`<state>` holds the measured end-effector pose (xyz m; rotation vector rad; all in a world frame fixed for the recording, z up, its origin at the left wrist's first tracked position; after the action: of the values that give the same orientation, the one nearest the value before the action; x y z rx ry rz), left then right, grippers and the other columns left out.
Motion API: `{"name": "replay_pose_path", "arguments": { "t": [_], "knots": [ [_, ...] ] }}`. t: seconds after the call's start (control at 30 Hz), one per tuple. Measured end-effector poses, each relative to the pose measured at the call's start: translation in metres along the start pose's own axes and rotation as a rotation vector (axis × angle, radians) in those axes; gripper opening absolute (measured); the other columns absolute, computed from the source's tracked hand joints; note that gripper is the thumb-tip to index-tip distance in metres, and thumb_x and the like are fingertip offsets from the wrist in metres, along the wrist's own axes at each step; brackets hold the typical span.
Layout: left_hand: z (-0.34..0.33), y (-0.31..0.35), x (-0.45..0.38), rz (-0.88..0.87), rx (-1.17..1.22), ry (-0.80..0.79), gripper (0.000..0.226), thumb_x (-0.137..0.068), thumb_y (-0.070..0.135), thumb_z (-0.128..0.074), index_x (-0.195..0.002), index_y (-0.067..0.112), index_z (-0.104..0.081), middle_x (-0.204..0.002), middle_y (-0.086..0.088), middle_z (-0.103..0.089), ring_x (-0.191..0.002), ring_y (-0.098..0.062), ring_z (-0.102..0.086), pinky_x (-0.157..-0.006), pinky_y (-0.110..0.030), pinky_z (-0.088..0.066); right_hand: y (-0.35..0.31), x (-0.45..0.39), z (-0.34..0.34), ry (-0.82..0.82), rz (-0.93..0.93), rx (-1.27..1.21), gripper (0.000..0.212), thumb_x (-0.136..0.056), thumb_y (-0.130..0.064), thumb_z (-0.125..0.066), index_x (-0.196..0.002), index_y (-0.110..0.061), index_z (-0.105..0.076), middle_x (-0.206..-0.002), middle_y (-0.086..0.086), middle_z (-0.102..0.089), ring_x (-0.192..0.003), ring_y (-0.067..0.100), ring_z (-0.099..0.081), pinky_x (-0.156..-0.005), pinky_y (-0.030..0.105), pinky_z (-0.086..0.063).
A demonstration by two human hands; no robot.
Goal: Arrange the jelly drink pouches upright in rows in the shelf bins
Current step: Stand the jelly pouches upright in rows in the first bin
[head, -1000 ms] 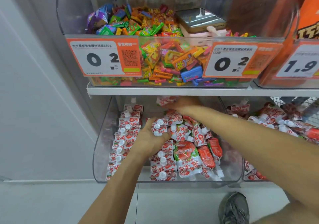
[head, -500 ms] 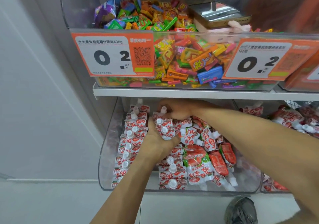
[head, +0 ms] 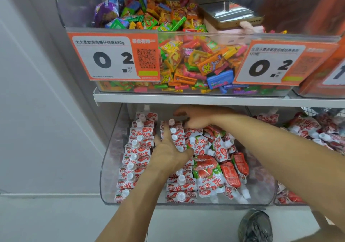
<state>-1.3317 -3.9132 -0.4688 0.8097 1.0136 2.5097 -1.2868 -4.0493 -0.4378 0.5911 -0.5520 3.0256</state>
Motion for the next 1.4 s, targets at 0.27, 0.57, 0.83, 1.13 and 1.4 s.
{"name": "replay_pose_path", "arguments": {
  "t": [0.27,0.57,0.83,1.13,1.4],
  "knots": [
    [0.008,0.005,0.003,-0.012,0.014,0.043,0.104,-0.084,0.046,-0.067,-0.152,0.033,0.011,-0.16,-0.014,-0.003,-0.123,-0.031,-0.053,-0.089,-0.028,-0.043,0.027,0.018,-0.009,0.019,0.028,0.258,0.082,-0.07,-0.036,-0.087,-0.142,-0.026,-0.048,-0.136,0.003,-0.054,-0.122,0.025,-0.051,-0.1,0.039,-0.046],
    [0.008,0.005,0.011,-0.021,0.024,0.031,0.103,-0.086,0.043,-0.066,-0.153,0.03,0.012,-0.161,-0.011,-0.003,-0.129,-0.031,-0.048,-0.099,-0.035,-0.042,0.03,0.046,0.007,0.23,0.059,0.307,0.034,-0.096,-0.018,-0.054,-0.127,-0.029,-0.06,-0.125,0.004,-0.066,-0.107,0.027,-0.063,-0.089,0.035,-0.053],
    [0.005,0.0,0.011,-0.025,0.109,0.047,0.108,-0.082,0.038,-0.072,-0.153,0.03,0.009,-0.16,-0.011,-0.009,-0.138,-0.032,-0.035,-0.105,-0.038,-0.038,0.007,0.016,0.019,0.423,-0.048,-0.005,0.035,-0.105,-0.034,-0.044,-0.134,-0.017,-0.051,-0.133,0.009,-0.059,-0.115,0.028,-0.057,-0.089,0.028,-0.044],
    [0.002,-0.009,0.01,-0.024,0.238,0.015,0.119,-0.064,0.04,-0.078,-0.149,0.043,0.004,-0.16,-0.005,-0.015,-0.134,-0.031,-0.04,-0.106,-0.044,-0.041,-0.001,-0.03,-0.007,0.217,0.05,-0.076,0.015,-0.1,-0.024,-0.053,-0.113,-0.025,-0.062,-0.119,0.002,-0.065,-0.104,0.022,-0.058,-0.083,0.03,-0.043],
    [0.003,-0.01,0.009,-0.145,0.344,-0.026,0.116,-0.074,0.022,-0.081,-0.151,0.034,0.005,-0.132,0.014,-0.044,-0.118,-0.008,-0.048,-0.099,-0.022,-0.038,0.012,-0.038,-0.005,0.067,0.006,0.027,0.026,-0.103,-0.019,-0.044,-0.121,-0.01,-0.06,-0.124,0.014,-0.063,-0.111,0.031,-0.058,-0.104,0.045,-0.043]
  ]
}}
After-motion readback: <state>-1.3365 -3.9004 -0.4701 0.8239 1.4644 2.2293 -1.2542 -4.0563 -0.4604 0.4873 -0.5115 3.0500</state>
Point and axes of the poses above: each hand's wrist, its own x-axis away from the middle knuckle, its own z-axis out of the back of the hand, y = z × x, the point moved 7 cm from there along -x, towards the middle knuckle
